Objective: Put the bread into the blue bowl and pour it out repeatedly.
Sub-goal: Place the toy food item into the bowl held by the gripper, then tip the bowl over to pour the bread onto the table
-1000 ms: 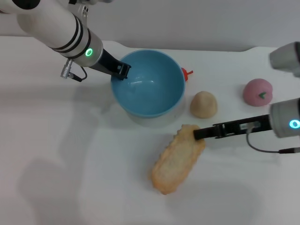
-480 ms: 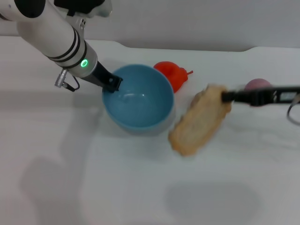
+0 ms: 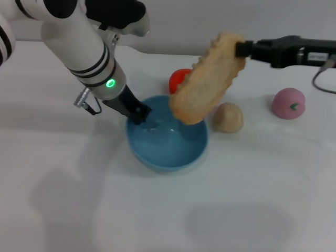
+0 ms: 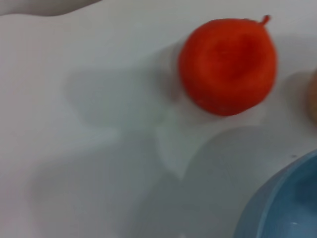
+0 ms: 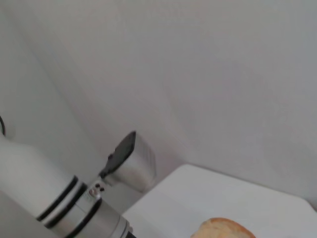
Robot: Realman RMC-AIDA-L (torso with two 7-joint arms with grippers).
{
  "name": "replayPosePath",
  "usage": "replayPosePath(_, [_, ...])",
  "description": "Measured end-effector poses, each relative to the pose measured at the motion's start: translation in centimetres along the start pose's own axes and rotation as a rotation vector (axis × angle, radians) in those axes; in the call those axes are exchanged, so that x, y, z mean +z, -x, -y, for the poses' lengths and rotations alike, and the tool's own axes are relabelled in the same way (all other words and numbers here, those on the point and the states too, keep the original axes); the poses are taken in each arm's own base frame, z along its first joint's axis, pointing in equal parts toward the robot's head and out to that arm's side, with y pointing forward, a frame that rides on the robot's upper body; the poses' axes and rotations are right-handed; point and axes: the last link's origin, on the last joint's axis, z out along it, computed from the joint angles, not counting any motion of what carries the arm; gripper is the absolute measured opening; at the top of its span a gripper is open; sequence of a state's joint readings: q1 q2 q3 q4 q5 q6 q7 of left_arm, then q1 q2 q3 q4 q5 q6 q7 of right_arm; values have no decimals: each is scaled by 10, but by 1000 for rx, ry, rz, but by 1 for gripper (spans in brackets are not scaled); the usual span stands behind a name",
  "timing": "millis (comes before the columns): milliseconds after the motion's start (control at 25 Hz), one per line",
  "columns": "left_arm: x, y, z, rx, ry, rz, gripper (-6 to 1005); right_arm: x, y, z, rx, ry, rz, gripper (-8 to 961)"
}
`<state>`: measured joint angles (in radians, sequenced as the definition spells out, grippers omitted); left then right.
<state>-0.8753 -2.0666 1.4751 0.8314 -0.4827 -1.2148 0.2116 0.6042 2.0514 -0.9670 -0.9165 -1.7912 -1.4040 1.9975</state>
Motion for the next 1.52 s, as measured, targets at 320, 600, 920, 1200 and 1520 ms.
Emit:
replayPosePath(320, [-6, -9, -13, -12, 77, -28, -1, 27, -18, 6, 12, -40, -102, 65])
replayPosePath(600, [-10, -15, -19, 16, 91, -46, -1, 35, -33, 11, 89, -88, -208, 101])
replayPosePath(920, [-10, -15, -19, 14, 92, -47, -1, 32, -29, 14, 89, -136, -200, 176])
replayPosePath(1200, [-10, -16, -19, 17, 88, -56, 0, 14, -21, 23, 121, -185, -82, 373])
replayPosePath(1520, [-16, -34, -5, 39, -19, -207, 1, -61, -45, 56, 342, -364, 312, 374])
